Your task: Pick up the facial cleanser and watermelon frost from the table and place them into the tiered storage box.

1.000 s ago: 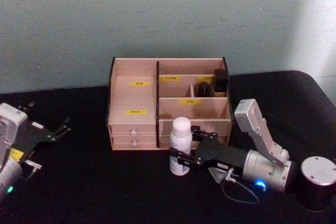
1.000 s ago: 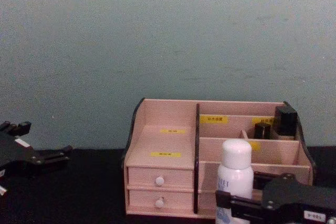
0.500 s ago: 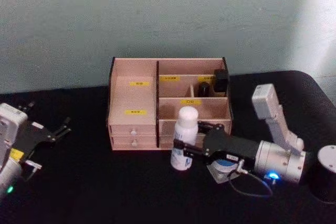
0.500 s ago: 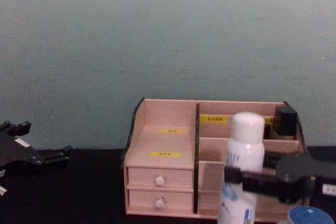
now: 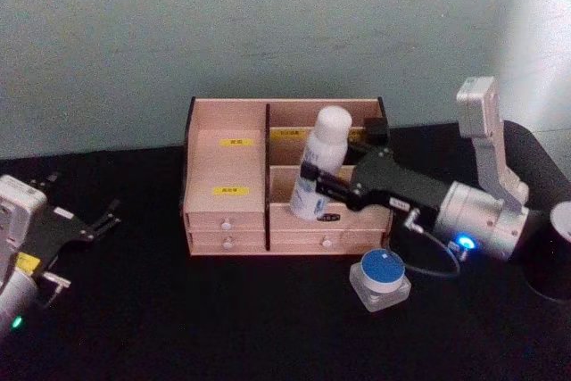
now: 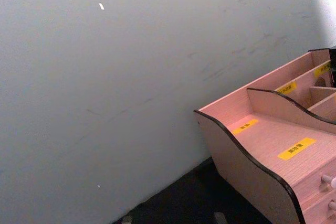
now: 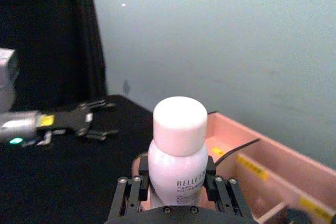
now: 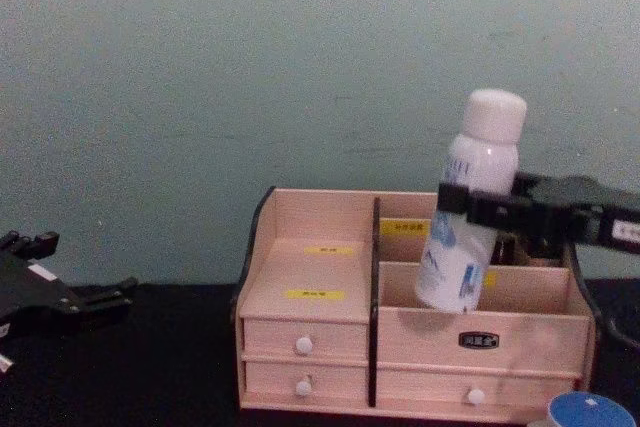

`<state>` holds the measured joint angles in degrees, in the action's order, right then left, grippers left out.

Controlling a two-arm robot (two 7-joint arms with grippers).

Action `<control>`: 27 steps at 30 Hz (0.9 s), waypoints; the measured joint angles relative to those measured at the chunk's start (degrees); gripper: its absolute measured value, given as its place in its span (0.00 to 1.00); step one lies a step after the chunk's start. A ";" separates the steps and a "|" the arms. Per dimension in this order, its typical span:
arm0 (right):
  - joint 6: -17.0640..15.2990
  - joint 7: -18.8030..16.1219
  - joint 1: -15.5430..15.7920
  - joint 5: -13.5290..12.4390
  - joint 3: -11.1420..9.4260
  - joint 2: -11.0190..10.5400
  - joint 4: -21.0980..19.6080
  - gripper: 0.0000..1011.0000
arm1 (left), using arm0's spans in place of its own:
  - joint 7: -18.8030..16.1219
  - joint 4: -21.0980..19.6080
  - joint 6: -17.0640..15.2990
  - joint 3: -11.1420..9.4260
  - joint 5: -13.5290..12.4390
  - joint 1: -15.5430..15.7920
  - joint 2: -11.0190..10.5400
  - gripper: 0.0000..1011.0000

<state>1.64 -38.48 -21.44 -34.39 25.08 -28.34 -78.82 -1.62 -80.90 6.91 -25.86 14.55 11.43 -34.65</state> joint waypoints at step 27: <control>2.59 5.47 -12.55 7.05 0.70 8.92 17.10 0.59 | 0.00 0.00 0.00 0.00 0.00 0.00 0.00 0.99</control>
<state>4.23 -33.00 -33.99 -27.34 25.78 -19.42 -61.72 -1.62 -80.90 6.91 -25.86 14.54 11.43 -34.65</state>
